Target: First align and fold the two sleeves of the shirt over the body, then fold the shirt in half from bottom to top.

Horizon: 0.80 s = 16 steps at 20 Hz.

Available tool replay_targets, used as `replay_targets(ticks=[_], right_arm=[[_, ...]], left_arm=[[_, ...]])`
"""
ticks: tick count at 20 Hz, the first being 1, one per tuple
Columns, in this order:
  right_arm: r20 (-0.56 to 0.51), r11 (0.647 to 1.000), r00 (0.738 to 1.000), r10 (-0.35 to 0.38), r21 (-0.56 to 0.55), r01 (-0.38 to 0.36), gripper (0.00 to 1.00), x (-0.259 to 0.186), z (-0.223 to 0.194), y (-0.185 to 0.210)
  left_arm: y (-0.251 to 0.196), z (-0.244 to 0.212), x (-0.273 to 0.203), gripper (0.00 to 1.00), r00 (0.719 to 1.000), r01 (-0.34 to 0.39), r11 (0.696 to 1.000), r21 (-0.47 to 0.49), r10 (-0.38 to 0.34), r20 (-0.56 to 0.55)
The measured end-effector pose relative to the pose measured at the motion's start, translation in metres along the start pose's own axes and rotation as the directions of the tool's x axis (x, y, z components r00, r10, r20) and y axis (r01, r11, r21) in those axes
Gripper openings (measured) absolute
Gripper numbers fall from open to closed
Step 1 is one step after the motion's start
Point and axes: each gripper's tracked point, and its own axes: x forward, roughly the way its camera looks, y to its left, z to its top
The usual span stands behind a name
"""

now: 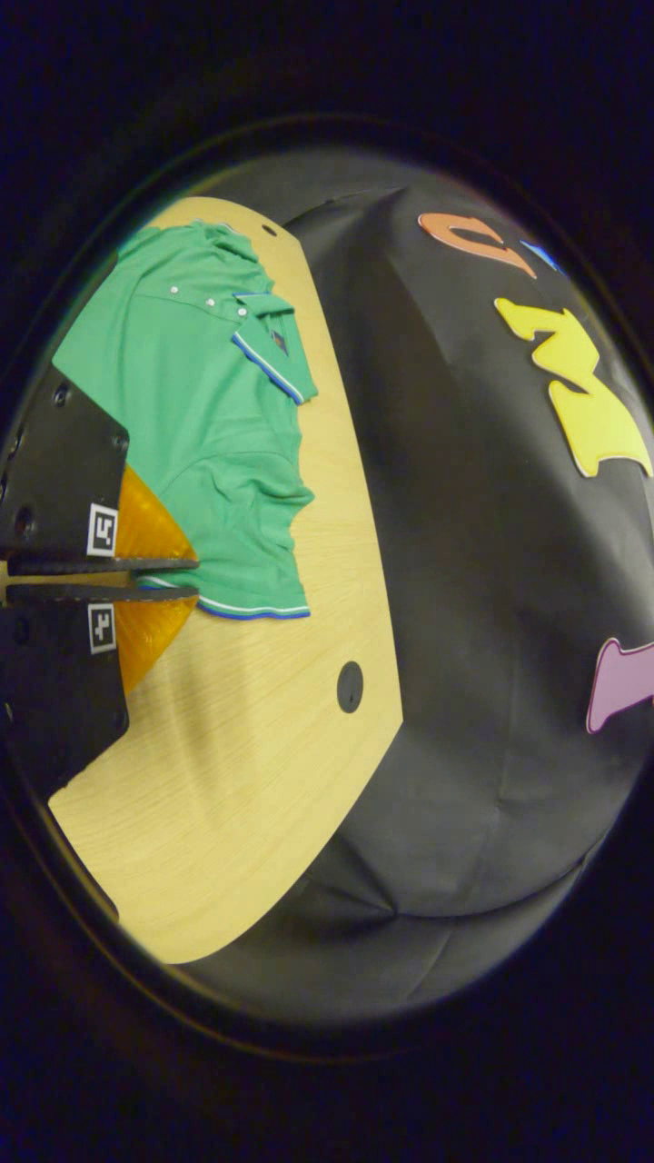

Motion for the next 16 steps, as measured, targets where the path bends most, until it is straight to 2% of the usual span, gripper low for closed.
replay_targets(ticks=[2, 6, 10, 12, 14, 16], right_arm=[[0.002, 0.999, 1.0, 0.02, -0.026, -0.02, 0.04, -0.004, 0.0, 0.005], [0.084, 0.991, 0.996, -0.014, -0.131, 0.025, 0.04, -0.015, 0.021, 0.015], [0.143, 0.978, 0.989, 0.038, -0.21, -0.008, 0.04, -0.035, 0.036, 0.06], [0.176, 0.961, 0.983, 0.047, -0.276, 0.003, 0.04, -0.037, 0.038, 0.08], [0.158, 0.95, 0.983, 0.09, -0.311, -0.037, 0.04, -0.039, 0.027, 0.107], [0.111, 0.953, 0.979, 0.17, -0.27, -0.135, 0.04, -0.045, 0.012, 0.134]], left_arm=[[0.003, -0.001, 0.001, 1.0, 1.0, -0.006, 1.0, -0.006, 0.006, -0.004], [0.01, -0.006, 0.004, 1.0, 0.999, -0.021, 1.0, -0.018, 0.02, -0.024], [0.015, -0.006, 0.007, 1.0, 0.999, -0.03, 0.999, -0.021, 0.029, -0.027], [0.019, -0.007, 0.007, 1.0, 0.999, -0.042, 0.999, -0.015, 0.042, -0.031], [0.023, -0.006, 0.007, 1.0, 0.998, -0.051, 0.998, -0.023, 0.05, -0.03], [0.023, -0.007, 0.008, 1.0, 0.998, -0.048, 0.998, -0.051, 0.046, -0.038]])
